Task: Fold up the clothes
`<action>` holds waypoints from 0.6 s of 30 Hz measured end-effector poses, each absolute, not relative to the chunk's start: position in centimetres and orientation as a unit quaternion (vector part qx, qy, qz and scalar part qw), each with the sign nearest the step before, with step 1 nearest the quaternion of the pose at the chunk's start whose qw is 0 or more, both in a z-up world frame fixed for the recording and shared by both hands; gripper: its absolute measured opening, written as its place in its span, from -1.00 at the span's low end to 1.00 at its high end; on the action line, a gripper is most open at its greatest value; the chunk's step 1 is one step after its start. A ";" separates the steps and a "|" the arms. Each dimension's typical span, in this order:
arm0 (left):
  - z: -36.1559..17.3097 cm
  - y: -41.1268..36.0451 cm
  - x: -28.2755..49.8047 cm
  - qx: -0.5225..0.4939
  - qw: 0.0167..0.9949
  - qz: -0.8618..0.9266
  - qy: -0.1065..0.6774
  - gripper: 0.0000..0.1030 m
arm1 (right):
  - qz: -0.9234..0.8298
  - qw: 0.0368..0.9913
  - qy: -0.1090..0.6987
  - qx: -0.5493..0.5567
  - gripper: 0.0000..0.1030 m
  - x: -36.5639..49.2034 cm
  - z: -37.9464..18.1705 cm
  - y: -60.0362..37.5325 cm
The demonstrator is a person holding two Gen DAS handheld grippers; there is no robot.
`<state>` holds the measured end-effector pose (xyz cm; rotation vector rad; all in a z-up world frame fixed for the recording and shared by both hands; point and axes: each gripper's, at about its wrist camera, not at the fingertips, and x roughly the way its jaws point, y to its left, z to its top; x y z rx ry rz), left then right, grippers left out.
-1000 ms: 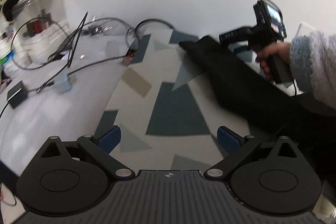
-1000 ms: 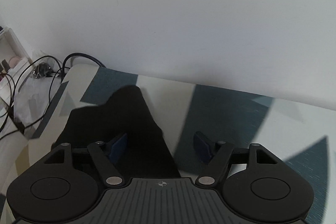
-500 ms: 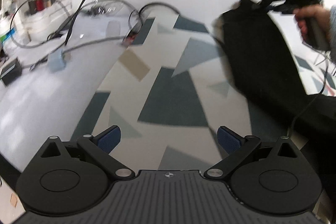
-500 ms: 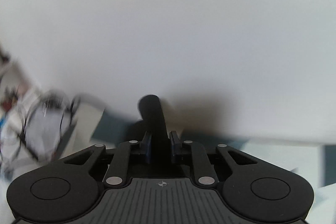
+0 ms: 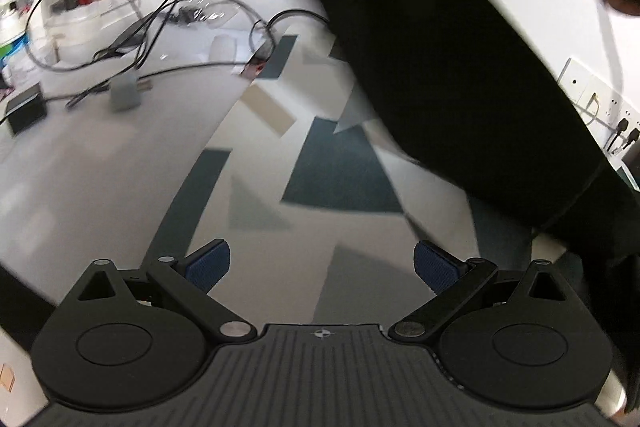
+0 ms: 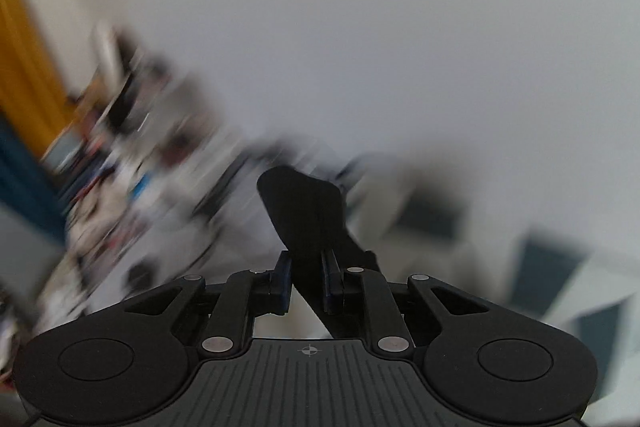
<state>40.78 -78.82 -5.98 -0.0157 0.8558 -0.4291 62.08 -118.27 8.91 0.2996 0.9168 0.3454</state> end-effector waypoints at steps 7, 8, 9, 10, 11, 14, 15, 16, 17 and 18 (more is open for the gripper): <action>-6.8 -75.7 39.1 -0.008 0.878 -0.191 0.438 0.95 | 0.188 0.806 0.554 0.093 -0.74 62.0 -3.1 -104.9; -6.8 -75.4 39.1 -0.010 0.877 -0.191 0.441 0.95 | 0.191 0.797 0.566 0.086 -0.67 61.4 -4.1 -104.1; -6.9 -75.1 39.0 -0.013 0.875 -0.191 0.444 0.95 | 0.195 0.788 0.578 0.079 -0.63 60.7 -5.1 -103.2; -6.9 -74.9 39.1 -0.016 0.874 -0.192 0.447 0.95 | 0.201 0.779 0.590 0.074 -0.50 60.1 -5.9 -102.5; -6.8 -74.8 39.3 -0.017 0.873 -0.194 0.447 0.95 | 0.211 0.769 0.598 0.078 -0.38 59.7 -6.1 -102.4; -6.4 -74.9 40.5 -0.013 0.874 -0.202 0.442 0.95 | 0.225 0.778 0.579 0.097 0.07 59.1 -4.0 -103.4; -6.2 -75.0 41.0 -0.012 0.874 -0.205 0.440 0.95 | 0.228 0.788 0.562 0.102 0.08 59.1 -2.9 -104.1; -6.0 -75.2 41.7 -0.014 0.873 -0.210 0.439 0.95 | 0.227 0.803 0.540 0.110 0.08 59.1 -1.5 -105.3; -6.0 -75.5 42.3 -0.019 0.870 -0.217 0.442 0.95 | 0.223 0.817 0.519 0.119 0.08 59.0 -0.1 -106.8; -6.0 -75.7 43.1 -0.028 0.866 -0.224 0.446 0.95 | 0.209 0.830 0.499 0.134 0.08 59.0 1.2 -108.9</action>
